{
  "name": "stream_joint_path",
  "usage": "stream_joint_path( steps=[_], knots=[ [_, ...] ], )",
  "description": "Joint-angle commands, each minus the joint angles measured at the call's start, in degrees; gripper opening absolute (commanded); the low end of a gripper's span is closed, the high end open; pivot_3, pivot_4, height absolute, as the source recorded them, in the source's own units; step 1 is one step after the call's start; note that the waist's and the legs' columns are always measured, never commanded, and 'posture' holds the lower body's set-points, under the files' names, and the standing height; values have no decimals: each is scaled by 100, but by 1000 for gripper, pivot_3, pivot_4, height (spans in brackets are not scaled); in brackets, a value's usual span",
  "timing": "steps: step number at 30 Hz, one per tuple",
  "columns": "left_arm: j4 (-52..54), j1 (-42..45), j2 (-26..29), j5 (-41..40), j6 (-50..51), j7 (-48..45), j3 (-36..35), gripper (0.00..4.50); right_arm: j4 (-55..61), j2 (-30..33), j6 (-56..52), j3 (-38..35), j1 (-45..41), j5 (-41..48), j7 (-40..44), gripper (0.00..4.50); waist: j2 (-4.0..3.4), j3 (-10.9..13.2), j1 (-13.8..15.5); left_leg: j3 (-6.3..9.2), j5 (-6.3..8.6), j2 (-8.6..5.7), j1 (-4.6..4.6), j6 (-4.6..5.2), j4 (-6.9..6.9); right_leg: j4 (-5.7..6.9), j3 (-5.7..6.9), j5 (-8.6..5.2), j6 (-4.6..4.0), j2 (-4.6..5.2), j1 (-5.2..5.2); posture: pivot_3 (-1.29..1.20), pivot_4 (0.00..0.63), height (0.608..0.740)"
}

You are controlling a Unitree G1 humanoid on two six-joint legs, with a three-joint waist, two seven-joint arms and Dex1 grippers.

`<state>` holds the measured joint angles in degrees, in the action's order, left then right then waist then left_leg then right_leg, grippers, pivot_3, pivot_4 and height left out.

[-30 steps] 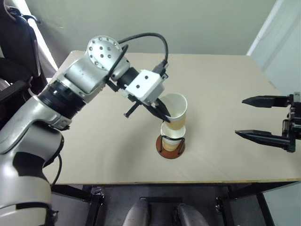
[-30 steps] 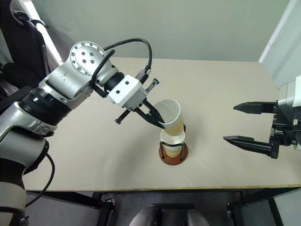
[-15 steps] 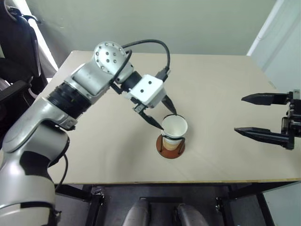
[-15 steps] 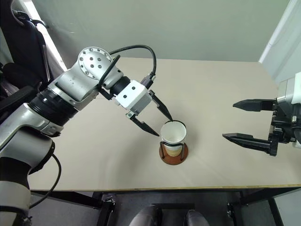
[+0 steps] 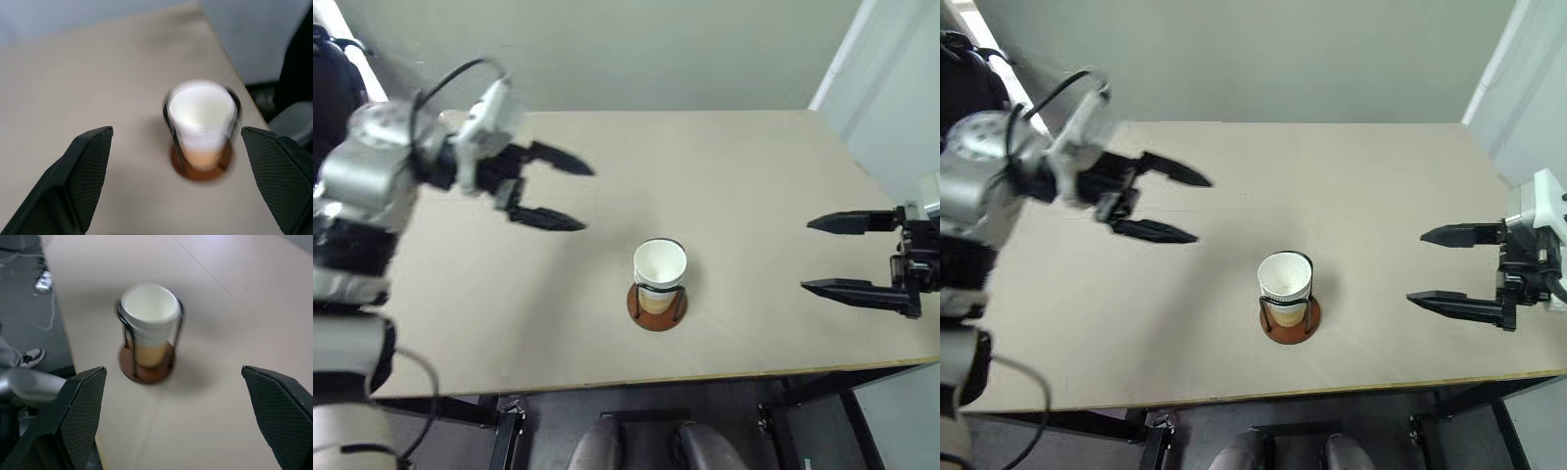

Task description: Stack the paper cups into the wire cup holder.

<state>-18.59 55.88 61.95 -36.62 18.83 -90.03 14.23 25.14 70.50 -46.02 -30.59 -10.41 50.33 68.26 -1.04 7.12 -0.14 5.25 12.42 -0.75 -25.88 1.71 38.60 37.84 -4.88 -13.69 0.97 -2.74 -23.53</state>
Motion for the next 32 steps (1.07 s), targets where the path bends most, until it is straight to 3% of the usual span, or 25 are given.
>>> stream_joint_path(
  steps=[1, 9, 14, 21, 32],
  knots=[
    [648, -820, 247, -167, 478, 162, -723, 4480, -293, 94, 220, -8, -42, -116, 309, 4500, 1, 0, 60, 1, -2, 0, -3, 3, 0, 0, 2, 0, -3, 0, 2, 0, 150, 740],
    [1209, -2651, 111, -171, 650, 798, -2036, 4480, -980, -133, 705, 479, 18, -518, 721, 4500, 20, -2, 121, 6, -8, -3, 13, 5, 14, 3, 8, 13, -37, 0, 21, 0, 150, 740],
    [1698, -3820, -292, -324, 656, 1430, -3065, 4480, -1238, -416, 1205, 422, 273, -686, 1085, 4500, 21, -2, 84, 3, -9, -2, 22, -2, -10, 7, 7, 4, -53, 0, 16, 0, 150, 740],
    [2093, -4164, -482, -396, 855, 1734, -3377, 4480, -1426, -532, 1504, 547, 262, -887, 1179, 4500, 22, -3, 83, 2, -13, -1, 59, -11, -33, 6, 7, -7, -75, 0, 47, 0, 150, 740],
    [1931, -3935, -488, -119, 968, 1878, -3169, 4480, -1528, -881, 1585, 910, -178, -1072, 757, 4500, 23, -3, 51, 3, -8, 3, 94, -26, -56, 8, 8, -21, -99, -1, 66, 0, 150, 740]
  ],
)
